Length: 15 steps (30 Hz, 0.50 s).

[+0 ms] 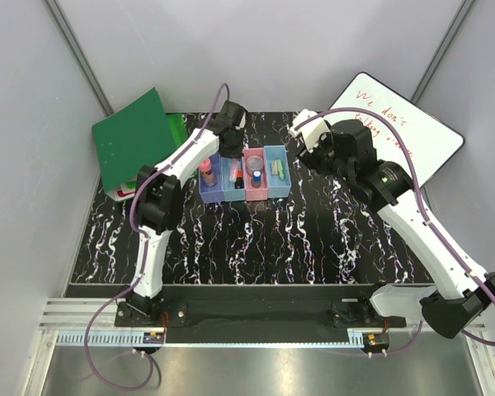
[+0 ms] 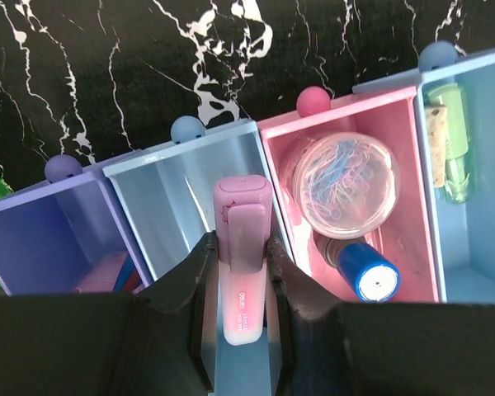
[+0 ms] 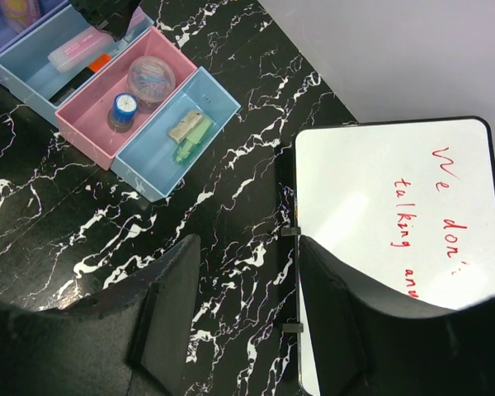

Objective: Sort the stationery into containers
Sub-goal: Place the stationery in the storage box.

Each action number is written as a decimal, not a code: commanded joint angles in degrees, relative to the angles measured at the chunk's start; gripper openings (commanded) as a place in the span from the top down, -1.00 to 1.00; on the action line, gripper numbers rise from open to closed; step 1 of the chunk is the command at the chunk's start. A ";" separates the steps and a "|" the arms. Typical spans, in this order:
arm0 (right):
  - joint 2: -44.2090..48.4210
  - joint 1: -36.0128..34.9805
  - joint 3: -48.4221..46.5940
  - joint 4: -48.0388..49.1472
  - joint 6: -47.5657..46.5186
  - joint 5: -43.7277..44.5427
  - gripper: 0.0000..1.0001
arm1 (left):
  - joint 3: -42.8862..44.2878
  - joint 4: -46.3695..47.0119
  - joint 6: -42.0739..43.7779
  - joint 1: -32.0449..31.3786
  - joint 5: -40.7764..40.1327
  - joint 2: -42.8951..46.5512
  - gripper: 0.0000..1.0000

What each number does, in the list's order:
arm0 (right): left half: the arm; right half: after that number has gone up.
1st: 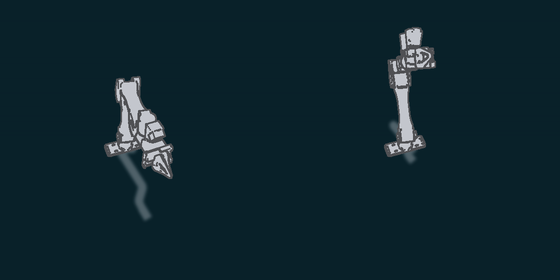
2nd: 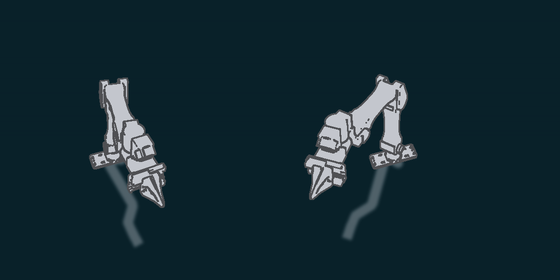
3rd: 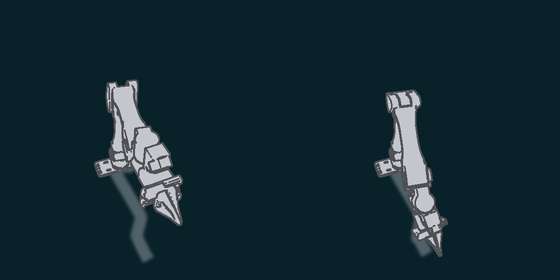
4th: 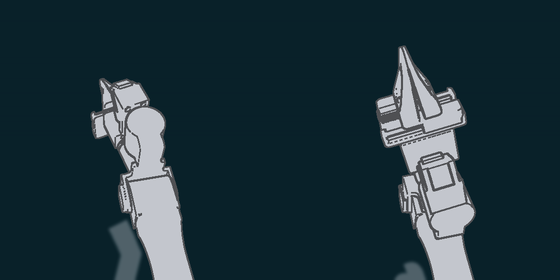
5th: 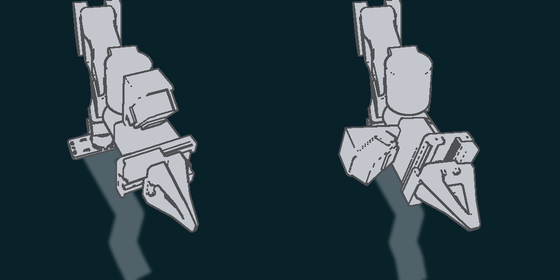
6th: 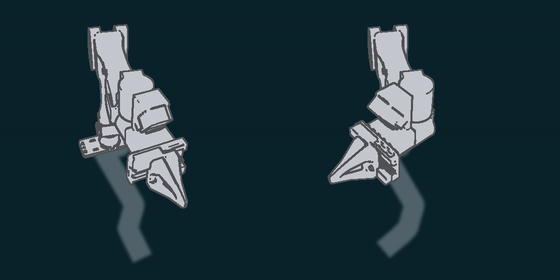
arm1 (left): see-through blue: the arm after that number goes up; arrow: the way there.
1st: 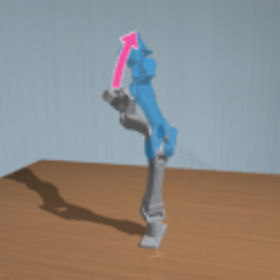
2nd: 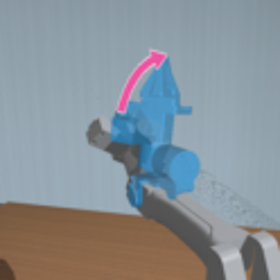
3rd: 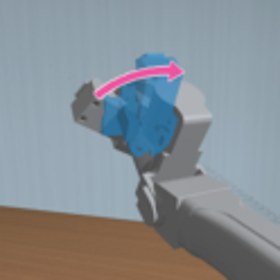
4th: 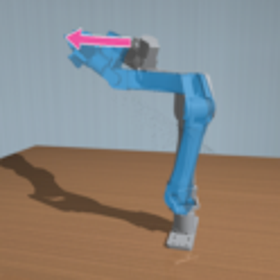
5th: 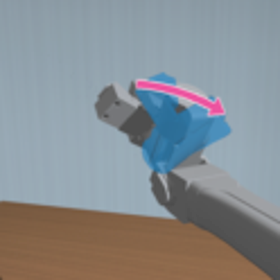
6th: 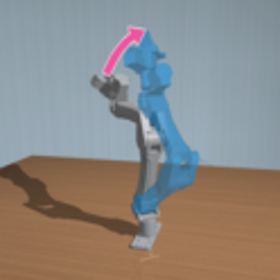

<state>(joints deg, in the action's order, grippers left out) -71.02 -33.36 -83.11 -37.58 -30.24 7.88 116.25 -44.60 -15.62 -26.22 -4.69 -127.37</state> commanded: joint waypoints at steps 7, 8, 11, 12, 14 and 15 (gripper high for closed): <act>-0.26 0.32 -0.91 1.37 -0.43 0.29 -0.18 | -0.41 2.41 -2.40 0.73 -0.67 -0.16 0.59; -0.08 0.40 -0.83 1.46 -0.35 0.38 -0.17 | -0.58 2.41 -2.49 0.82 -1.02 -0.07 0.59; 0.01 0.32 -1.09 1.46 -0.52 0.56 -0.18 | -1.63 2.50 -2.93 0.99 -1.99 0.63 0.49; -0.08 0.32 -1.09 1.46 -0.52 0.65 -0.18 | -2.16 2.50 -3.02 1.08 -2.08 0.81 0.49; 0.10 0.40 -1.26 1.46 -0.52 0.56 -0.18 | -3.91 2.59 -3.45 1.26 -2.52 1.25 0.49; 0.18 0.32 -1.18 1.46 -0.52 0.65 -0.18 | -4.53 2.59 -3.54 1.34 -2.43 1.34 0.50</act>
<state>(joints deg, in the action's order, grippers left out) -71.37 -33.36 -83.11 -37.56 -30.24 7.90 114.04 -43.38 -17.87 -25.65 -5.19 -127.68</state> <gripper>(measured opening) 0.589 0.275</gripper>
